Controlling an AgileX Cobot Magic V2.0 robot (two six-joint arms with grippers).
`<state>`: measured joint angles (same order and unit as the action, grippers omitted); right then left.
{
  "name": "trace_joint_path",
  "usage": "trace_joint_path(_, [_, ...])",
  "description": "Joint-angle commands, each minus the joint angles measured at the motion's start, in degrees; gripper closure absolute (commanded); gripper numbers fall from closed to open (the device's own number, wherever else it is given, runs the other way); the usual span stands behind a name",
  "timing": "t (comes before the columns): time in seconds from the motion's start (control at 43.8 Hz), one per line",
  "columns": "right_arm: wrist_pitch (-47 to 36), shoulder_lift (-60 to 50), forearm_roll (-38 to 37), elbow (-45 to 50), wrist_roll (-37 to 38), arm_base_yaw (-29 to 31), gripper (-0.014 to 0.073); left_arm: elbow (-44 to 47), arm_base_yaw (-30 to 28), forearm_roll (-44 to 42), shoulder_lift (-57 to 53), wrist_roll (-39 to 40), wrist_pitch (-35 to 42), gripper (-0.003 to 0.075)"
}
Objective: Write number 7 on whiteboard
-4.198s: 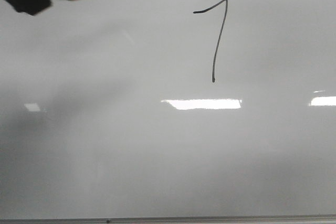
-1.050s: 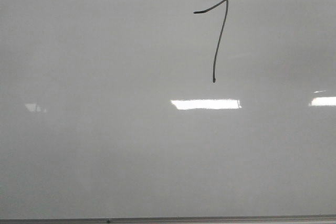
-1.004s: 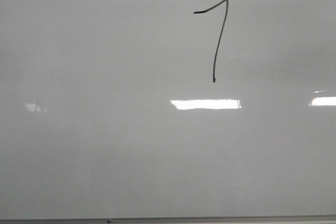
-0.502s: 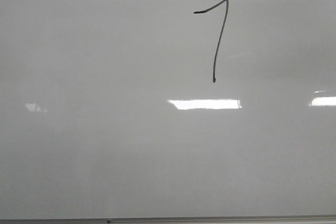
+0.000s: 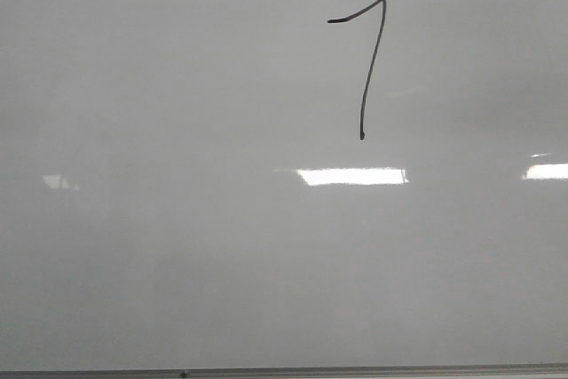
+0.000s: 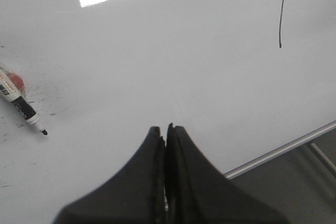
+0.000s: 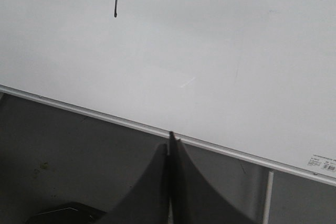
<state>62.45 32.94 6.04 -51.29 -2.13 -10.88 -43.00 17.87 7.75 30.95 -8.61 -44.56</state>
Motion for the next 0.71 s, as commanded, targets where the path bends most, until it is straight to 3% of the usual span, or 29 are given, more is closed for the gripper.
trace_joint_path(0.0, [-3.5,0.1,-0.3,-1.5,0.0,0.4,0.0661,-1.5,0.5,0.9,0.0,0.4,4.4,0.0741])
trace_joint_path(0.205, [-3.5,0.1,-0.3,-1.5,0.0,0.4,0.0661,3.5,-5.6,-2.2,-6.6,-1.3,8.0,0.0741])
trace_joint_path(0.479, [-3.5,0.1,-0.3,-1.5,0.0,0.4,0.0661,22.9,-18.5,0.0,-21.4,-1.3,21.4,0.0741])
trace_joint_path(0.685, [-3.5,0.1,-0.3,-1.5,0.0,0.4,0.0661,33.7,-20.2,3.5,-27.6,0.7,32.4,0.0741])
